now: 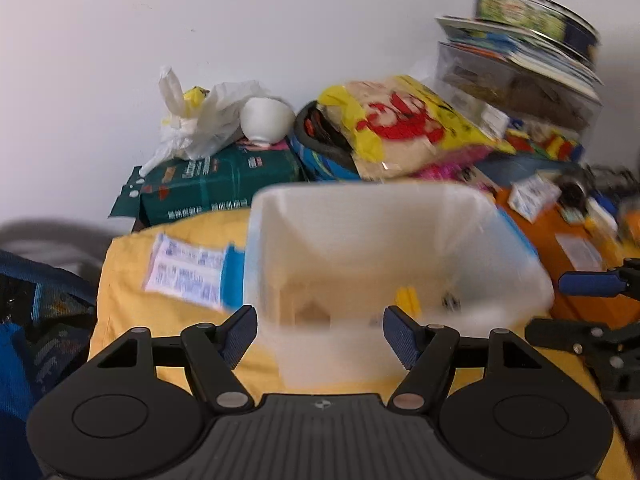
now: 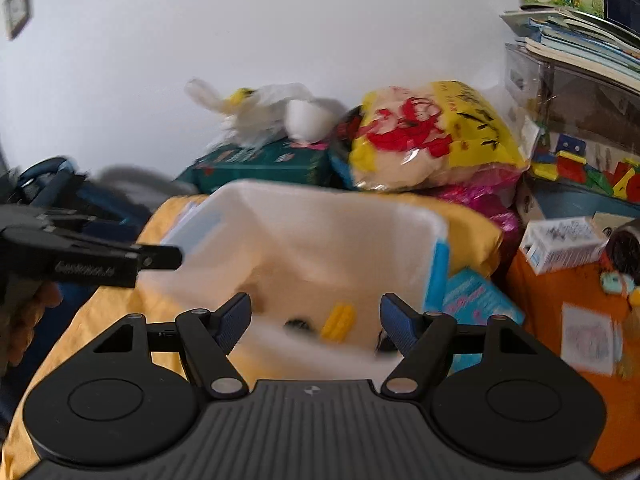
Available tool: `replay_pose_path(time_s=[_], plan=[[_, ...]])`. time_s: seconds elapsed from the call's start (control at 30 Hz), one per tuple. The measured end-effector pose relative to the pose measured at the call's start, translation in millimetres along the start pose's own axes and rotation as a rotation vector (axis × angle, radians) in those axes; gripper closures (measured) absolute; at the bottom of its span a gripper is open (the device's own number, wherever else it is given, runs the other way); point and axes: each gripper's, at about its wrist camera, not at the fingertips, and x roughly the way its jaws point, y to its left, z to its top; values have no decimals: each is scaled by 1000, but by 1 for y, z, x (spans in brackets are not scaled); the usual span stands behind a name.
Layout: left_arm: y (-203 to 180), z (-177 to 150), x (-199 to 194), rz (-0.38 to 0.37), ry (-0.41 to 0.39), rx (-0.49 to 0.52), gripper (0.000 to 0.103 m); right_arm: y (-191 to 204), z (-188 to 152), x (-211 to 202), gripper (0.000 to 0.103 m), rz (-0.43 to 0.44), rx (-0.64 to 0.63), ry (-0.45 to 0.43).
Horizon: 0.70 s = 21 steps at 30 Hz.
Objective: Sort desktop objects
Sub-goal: 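Move both open tools back toward the toy pile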
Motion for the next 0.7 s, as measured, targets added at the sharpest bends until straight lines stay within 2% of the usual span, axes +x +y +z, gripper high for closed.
replay_pose_path(time_s=[0.17,0.3,0.4,0.53,0.63,0.7], plan=[[-4,-72,-35,-17,-27,6,30,26,-70,-23,30,28,-62,30],[-14,-128,-56,-30,-3,5,30,37,-122,-29,32,45,-41,117],[-22,-162,-60,-36,50,21,30,46,-153,-29,32,41,-59,175],[-38,-170,-53,-31,55,38,30,50,-176,-30,32,33,-51,219],[-53,-165,-40,-47,53,68,30,48,-182,-34,32,25,-36,232],[-60,-169,-31,-31,77,90,30,47,-183,-36,32,18,-41,234]])
